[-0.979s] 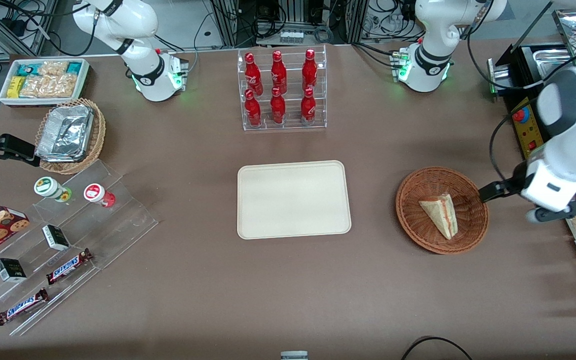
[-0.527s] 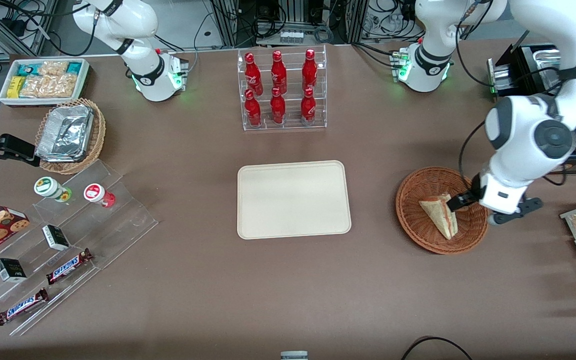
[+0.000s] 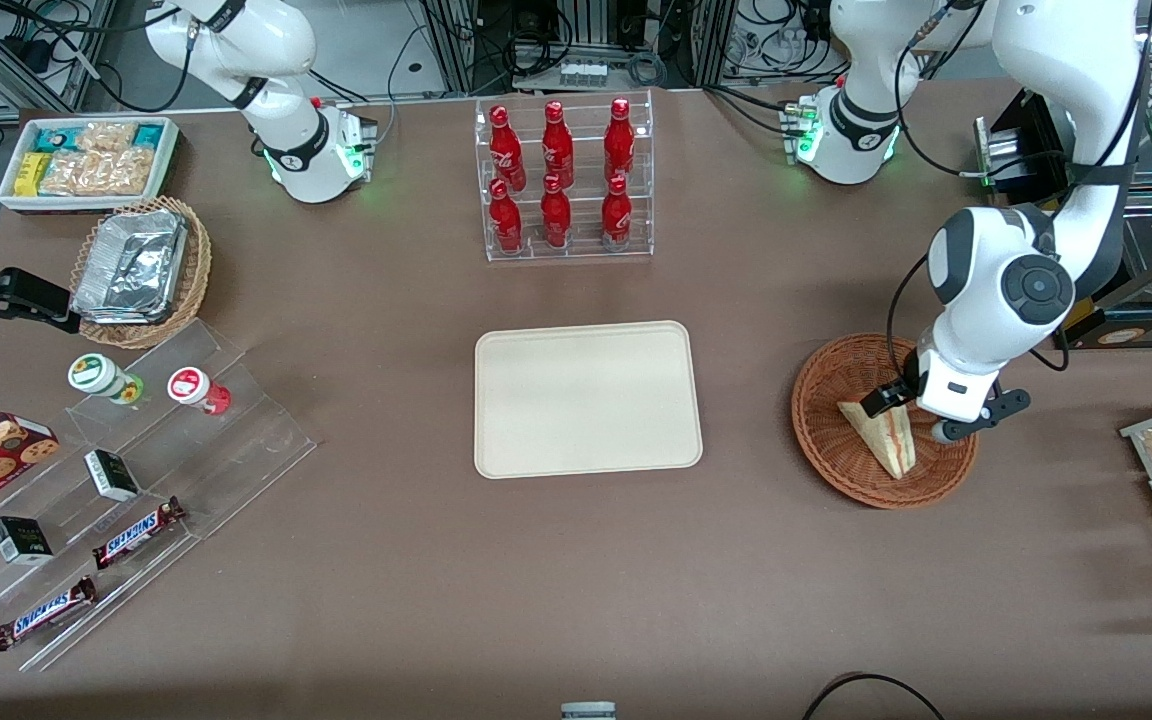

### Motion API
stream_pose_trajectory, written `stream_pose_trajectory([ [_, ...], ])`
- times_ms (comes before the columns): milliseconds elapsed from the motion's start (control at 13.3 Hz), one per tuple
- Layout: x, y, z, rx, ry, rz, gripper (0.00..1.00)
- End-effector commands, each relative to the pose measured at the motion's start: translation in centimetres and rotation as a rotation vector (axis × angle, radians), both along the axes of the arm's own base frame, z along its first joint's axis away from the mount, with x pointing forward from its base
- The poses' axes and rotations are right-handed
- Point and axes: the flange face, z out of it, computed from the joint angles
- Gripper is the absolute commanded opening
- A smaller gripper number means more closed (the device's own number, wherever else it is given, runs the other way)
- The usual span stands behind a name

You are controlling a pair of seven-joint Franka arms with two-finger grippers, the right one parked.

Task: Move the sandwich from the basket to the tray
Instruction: 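Close the left gripper on the wrapped sandwich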

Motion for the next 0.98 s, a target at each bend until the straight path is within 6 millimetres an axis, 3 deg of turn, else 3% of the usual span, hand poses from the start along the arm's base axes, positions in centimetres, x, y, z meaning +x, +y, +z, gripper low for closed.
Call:
stream_pose_trajectory([
  [0, -0.1, -0.1, -1.6, 0.003, -0.003, 0.013, 1.00],
  [377, 0.0, 0.1, -3.0, 0.003, 0.001, 0.020, 1.00],
  [452, 0.0, 0.1, -3.1, 0.003, 0.003, 0.020, 0.93],
  [527, 0.1, 0.0, -3.0, 0.002, -0.006, 0.024, 0.70],
  [603, 0.1, 0.0, -3.2, 0.002, -0.005, 0.044, 0.28],
  [678, 0.1, 0.0, -3.4, 0.003, -0.001, 0.044, 0.02],
  [904, 0.1, -0.1, -3.4, 0.006, 0.001, 0.031, 0.00],
])
